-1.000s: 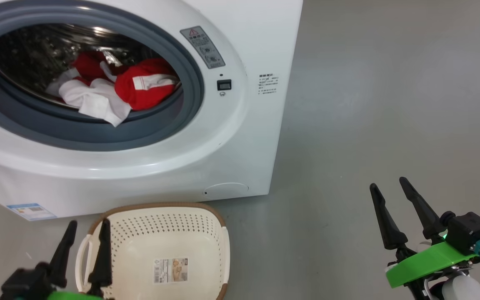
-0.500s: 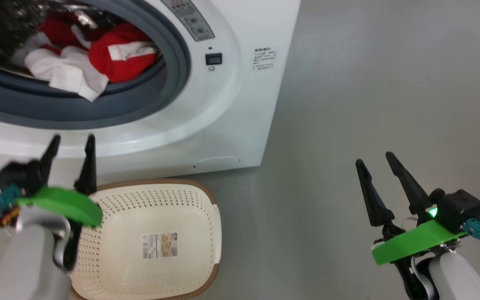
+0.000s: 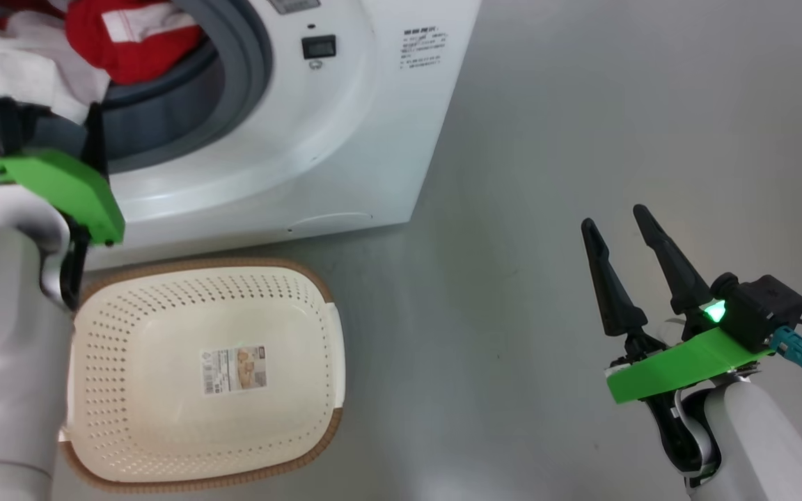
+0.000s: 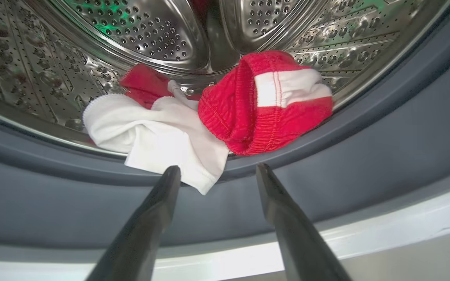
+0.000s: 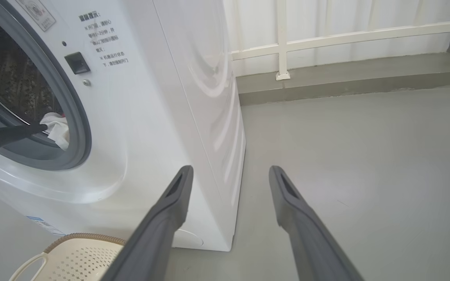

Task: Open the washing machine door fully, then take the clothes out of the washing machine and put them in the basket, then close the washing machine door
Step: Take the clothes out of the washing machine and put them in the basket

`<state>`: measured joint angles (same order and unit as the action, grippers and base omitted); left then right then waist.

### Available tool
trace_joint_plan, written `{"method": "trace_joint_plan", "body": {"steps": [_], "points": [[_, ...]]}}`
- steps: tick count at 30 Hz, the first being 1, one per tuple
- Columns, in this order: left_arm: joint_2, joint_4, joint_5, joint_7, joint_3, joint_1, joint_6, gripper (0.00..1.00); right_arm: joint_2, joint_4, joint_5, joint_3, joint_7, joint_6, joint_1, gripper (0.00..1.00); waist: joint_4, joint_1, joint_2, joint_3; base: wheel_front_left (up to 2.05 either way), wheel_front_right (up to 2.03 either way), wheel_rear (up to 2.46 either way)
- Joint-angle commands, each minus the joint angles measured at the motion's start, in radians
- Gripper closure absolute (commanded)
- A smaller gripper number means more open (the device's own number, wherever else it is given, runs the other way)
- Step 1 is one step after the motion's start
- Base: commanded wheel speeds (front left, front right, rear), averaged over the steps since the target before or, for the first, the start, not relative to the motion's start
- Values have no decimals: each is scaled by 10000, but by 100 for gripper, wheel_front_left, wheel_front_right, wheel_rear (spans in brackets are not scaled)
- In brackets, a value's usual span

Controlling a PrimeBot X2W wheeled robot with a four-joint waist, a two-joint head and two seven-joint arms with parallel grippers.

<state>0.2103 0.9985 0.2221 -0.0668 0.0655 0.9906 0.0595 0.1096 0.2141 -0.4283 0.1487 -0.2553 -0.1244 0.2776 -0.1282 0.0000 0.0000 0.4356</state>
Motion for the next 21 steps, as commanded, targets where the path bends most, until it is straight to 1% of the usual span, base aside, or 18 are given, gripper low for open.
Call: {"method": "trace_joint_plan", "body": {"steps": [1, 11, 19, 21], "points": [[555, -39, -123, 22, -148, 303, -126, 0, -36, -249, 38, 261, -65, -63, 134, 0, -134, 0, 0, 301, 0, 0, 0], [919, 1570, -666, 363, 422, 1988, -554, 0, -131, -251, 36, 443, -65, -63, 625, 0, -339, 0, 0, 890, 0, 0, 0], [1255, 2319, -1010, 439, 827, 2806, -867, 0, -246, -252, -11, 670, -65, -63, 878, 0, -618, 0, 0, 1288, 0, 0, 0], [1318, 2426, -1044, 460, 899, 2918, -869, 0, -282, -249, -27, 718, -65, -63, 909, 0, -687, 0, 0, 1355, 0, 0, 0]]}}
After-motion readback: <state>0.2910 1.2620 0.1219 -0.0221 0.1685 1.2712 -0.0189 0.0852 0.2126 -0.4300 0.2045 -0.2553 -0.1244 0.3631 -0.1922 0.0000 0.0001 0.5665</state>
